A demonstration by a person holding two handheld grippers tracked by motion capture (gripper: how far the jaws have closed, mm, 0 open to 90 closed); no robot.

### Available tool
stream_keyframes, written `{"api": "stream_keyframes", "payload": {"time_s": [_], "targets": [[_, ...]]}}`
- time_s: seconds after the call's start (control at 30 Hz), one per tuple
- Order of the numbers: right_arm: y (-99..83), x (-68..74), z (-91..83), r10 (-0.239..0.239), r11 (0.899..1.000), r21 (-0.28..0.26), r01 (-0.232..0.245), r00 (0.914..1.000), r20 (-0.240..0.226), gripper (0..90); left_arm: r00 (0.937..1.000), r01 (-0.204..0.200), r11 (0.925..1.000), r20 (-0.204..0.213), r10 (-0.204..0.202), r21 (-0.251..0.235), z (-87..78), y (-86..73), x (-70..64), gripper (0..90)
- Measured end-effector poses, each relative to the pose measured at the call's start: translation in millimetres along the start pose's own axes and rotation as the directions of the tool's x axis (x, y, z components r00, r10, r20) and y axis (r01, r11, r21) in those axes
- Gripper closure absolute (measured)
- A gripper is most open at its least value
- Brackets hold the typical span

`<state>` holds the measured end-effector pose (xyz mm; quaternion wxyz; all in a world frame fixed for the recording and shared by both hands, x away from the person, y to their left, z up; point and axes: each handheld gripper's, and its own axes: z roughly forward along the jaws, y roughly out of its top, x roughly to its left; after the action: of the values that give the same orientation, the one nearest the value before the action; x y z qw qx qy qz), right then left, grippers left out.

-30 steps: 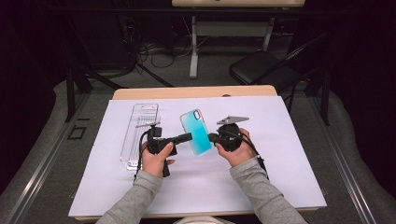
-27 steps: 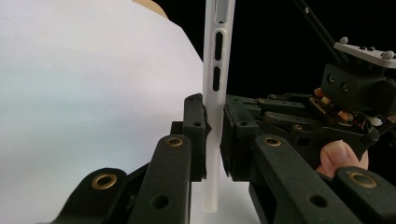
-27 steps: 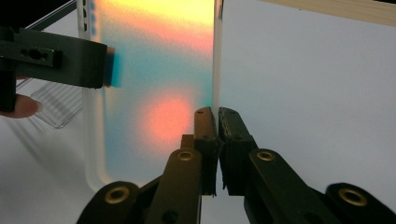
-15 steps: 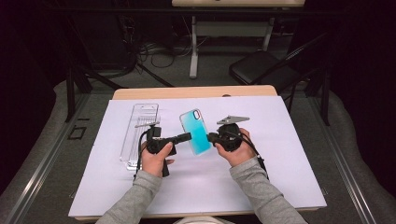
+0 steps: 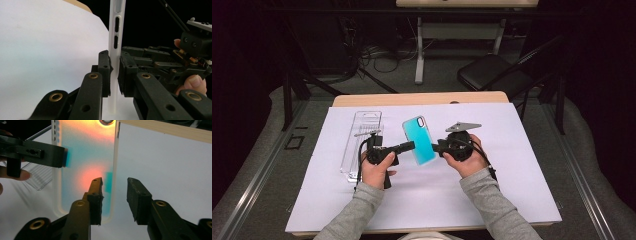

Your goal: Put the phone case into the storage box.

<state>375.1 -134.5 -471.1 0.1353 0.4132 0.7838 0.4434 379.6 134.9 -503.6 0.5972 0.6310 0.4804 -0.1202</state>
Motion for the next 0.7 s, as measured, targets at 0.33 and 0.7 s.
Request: {"api": "stream_keyframes", "payload": {"time_s": [0.33,0.7], "targets": [[3.2,-1.8,-0.9,-0.093,0.995,-0.019,0.093,0.9956,0.005,55.2,0.9993,-0.031,0.9995,-0.021,0.031,0.003,-3.5,2.4,1.5,81.7],[3.5,-4.8,-2.1,-0.159,0.987,-0.045,0.157,0.9864,-0.042,53.1,0.9971,-0.069,0.9976,-0.033,0.069,0.003,-8.1,6.5,0.2,81.7]]}}
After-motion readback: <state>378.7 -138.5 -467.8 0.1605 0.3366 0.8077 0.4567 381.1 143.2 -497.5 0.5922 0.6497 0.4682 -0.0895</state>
